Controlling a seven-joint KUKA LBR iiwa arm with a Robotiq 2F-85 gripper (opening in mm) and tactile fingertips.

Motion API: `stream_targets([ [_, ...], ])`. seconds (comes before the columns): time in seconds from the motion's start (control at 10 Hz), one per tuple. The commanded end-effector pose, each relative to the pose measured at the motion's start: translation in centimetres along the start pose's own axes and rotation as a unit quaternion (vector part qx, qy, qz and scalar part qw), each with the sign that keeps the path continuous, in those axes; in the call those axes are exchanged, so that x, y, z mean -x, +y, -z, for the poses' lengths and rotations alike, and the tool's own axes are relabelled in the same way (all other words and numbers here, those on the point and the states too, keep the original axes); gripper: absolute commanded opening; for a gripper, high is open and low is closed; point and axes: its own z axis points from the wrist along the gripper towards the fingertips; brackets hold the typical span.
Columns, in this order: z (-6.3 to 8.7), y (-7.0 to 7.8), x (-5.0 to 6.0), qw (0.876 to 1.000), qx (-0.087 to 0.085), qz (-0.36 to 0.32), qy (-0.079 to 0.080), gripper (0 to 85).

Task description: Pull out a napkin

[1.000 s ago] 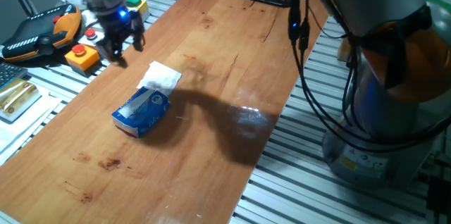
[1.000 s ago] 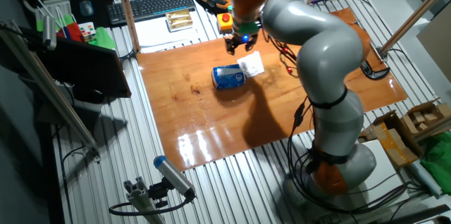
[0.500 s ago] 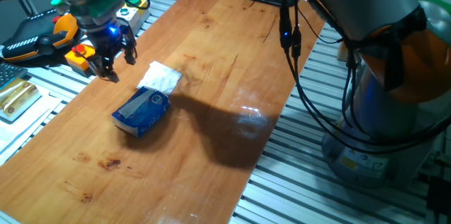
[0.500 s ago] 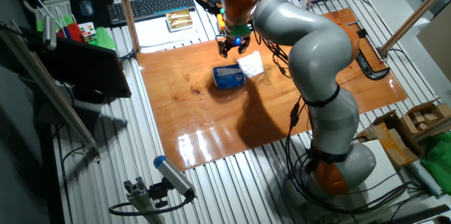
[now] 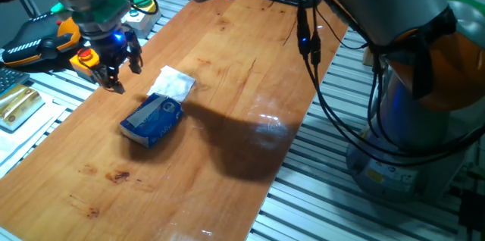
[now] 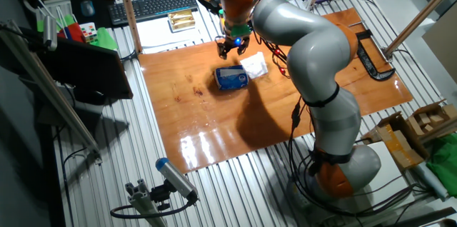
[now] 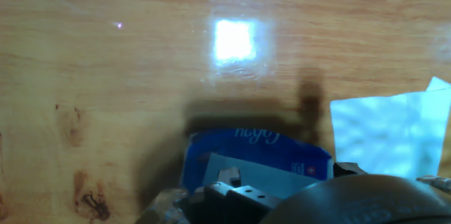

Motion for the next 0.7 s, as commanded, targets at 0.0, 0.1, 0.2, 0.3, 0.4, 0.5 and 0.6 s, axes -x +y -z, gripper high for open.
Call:
stream_targets([
  [0.0,-0.3,0.1,-0.1,1.000,0.002,-0.001,-0.002,67.7],
  [0.1,-0.4,0.3,-0.2,1.000,0.003,-0.002,-0.001,67.7],
  [0.2,-0.7,0.3,-0.4,1.000,0.004,-0.005,-0.001,67.3],
  [0.3,-1.2,0.2,-0.8,1.000,0.005,-0.012,-0.003,67.3],
  [0.4,-1.6,0.1,-1.1,1.000,0.005,-0.027,0.007,67.3],
  [0.5,-1.9,-0.1,-1.3,0.999,0.005,-0.036,0.004,67.3],
  [0.6,-2.1,-0.1,-1.3,0.999,0.005,-0.043,0.004,67.7],
])
